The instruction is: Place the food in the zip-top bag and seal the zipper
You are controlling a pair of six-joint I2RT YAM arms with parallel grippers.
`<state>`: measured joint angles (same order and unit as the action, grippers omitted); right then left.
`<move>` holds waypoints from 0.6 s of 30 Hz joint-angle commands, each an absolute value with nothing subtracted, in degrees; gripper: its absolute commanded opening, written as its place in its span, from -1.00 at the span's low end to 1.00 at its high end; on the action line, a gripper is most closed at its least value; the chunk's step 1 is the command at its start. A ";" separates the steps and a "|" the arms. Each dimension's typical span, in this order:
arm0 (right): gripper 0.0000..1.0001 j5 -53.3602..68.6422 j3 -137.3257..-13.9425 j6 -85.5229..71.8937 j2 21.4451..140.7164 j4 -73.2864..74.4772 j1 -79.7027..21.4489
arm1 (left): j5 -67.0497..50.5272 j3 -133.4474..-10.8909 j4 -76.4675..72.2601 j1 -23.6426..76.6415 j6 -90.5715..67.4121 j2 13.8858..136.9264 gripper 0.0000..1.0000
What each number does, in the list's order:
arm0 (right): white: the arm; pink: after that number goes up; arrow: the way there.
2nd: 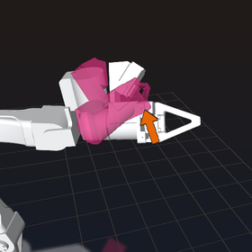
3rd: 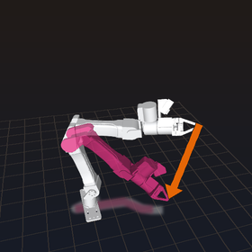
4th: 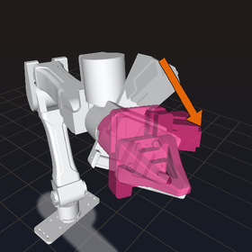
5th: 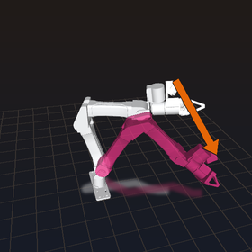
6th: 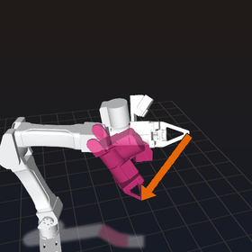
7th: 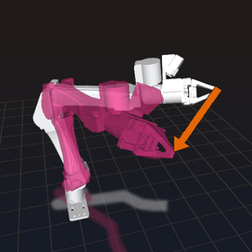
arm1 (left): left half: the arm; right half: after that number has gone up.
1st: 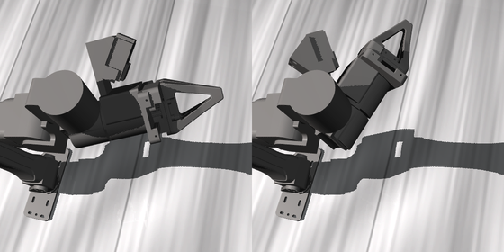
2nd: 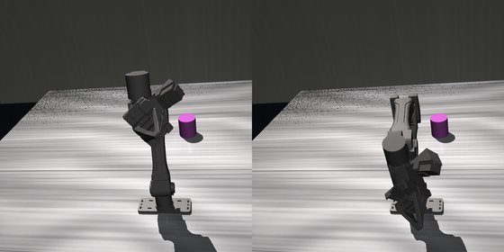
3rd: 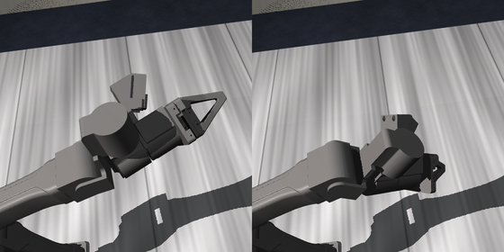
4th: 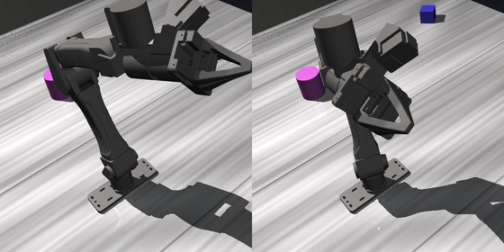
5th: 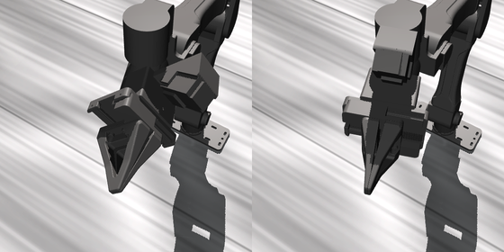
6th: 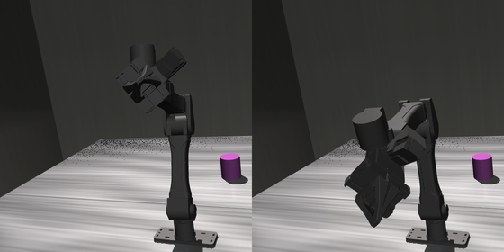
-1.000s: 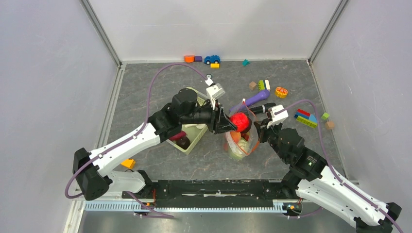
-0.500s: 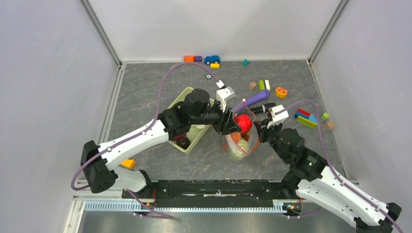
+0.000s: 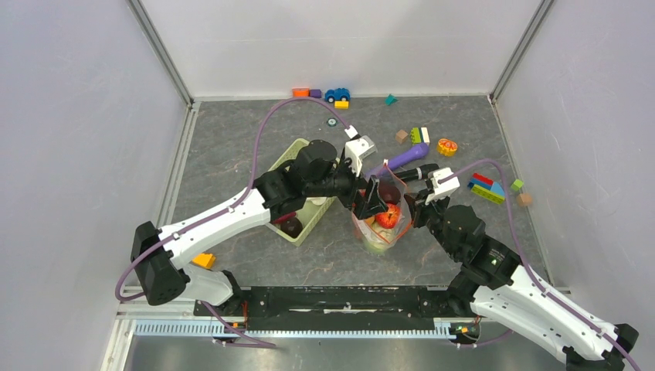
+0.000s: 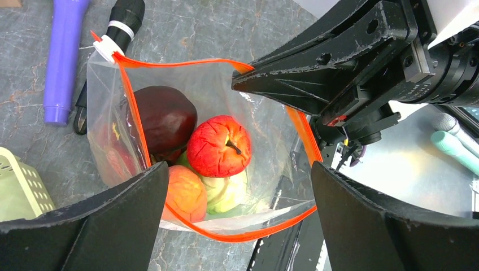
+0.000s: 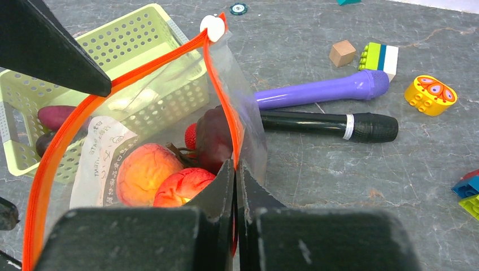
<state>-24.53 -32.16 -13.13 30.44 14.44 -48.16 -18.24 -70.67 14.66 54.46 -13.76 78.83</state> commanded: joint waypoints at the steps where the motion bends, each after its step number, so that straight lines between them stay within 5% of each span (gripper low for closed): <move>1: -0.96 -25.16 -32.19 -12.56 30.18 12.88 -48.36 | -17.71 -72.86 14.15 54.75 -12.83 76.93 0.99; 11: -0.96 -25.19 -32.12 -12.52 29.98 12.90 -48.32 | -10.41 -71.29 15.80 54.75 -13.16 73.09 0.99; 18: -0.96 -25.23 -32.17 -12.41 30.45 12.85 -48.34 | 15.66 -65.42 24.11 53.88 -20.52 66.99 0.99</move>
<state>-24.53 -32.10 -13.10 30.44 14.44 -48.16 -2.85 -67.96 18.37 54.48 -14.98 70.48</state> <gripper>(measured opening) 0.025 0.994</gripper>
